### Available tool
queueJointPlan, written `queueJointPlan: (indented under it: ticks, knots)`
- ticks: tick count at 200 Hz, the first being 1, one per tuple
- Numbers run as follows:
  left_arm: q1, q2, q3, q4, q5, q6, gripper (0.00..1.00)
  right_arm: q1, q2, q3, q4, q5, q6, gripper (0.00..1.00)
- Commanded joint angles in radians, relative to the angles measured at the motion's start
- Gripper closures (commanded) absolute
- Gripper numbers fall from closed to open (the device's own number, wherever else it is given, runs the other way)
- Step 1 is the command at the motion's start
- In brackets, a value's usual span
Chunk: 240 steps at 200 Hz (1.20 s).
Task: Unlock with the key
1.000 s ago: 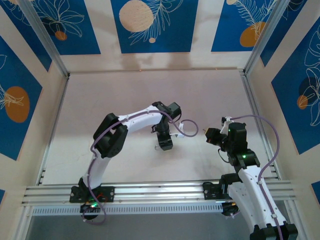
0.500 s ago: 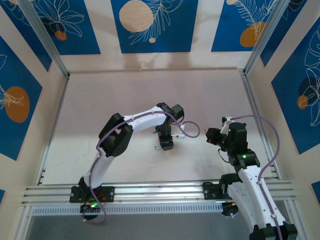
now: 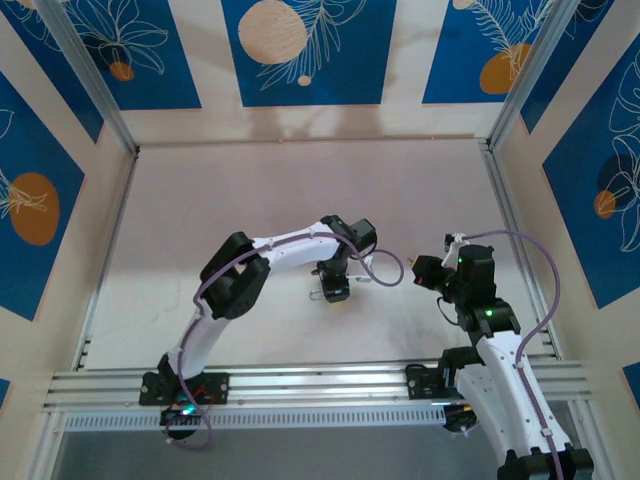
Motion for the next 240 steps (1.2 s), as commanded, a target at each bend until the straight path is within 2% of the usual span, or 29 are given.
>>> queueJointPlan:
  ticks: [1,31,58,107,132,179,240]
  knots:
    - [-0.018,0.021,-0.08,0.009,-0.064,-0.054,0.48,-0.006,-0.021,0.01,0.01,-0.025,-0.016,1.0]
    - [-0.021,-0.013,-0.15,0.089,-0.06,-0.068,0.53,-0.006,-0.024,0.013,0.006,-0.029,-0.016,1.0]
    - [-0.02,-0.029,-0.171,0.096,-0.043,-0.051,0.57,-0.007,-0.025,0.016,0.002,-0.031,-0.016,1.0]
    - [0.025,-0.051,-0.163,0.051,0.153,0.008,0.63,-0.007,-0.023,0.013,0.005,-0.052,-0.012,1.0]
    - [0.054,-0.027,-0.122,-0.005,0.207,0.038,0.67,-0.007,-0.023,0.015,0.003,-0.056,-0.012,1.0]
    - [0.065,-0.035,-0.076,-0.027,0.183,0.045,0.69,-0.007,-0.022,0.015,0.008,-0.056,-0.015,1.0]
    - [0.065,-0.133,-0.129,0.052,0.143,0.032,0.7,-0.002,-0.007,-0.003,0.036,-0.093,-0.004,1.0]
